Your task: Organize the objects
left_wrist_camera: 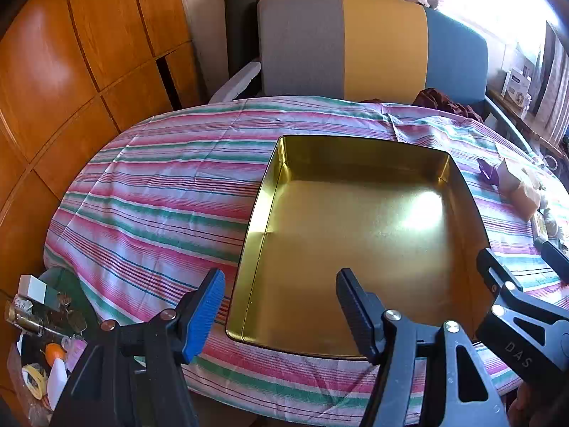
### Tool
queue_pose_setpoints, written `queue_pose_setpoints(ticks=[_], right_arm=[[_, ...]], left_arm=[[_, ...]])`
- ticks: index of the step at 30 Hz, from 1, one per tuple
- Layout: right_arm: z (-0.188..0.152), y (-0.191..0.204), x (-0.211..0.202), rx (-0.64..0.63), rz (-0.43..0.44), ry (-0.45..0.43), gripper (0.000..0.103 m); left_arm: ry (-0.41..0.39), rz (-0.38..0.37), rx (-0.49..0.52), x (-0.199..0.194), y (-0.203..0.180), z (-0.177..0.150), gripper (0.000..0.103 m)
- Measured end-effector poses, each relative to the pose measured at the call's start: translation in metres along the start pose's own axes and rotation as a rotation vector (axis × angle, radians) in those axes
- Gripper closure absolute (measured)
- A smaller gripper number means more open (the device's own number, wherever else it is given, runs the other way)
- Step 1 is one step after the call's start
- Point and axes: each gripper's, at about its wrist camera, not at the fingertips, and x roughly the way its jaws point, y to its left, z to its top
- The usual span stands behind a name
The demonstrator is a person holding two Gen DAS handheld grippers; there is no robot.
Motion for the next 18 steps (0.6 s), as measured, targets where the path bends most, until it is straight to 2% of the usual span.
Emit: queue_pose_setpoints(ticks=[18], right_arm=[[0.0015,-0.0044,0.0,0.011,0.041,-0.001,0.0]], left_arm=[[0.039,-0.017,0.003,0.0054,-0.0021,0.0,0.037]])
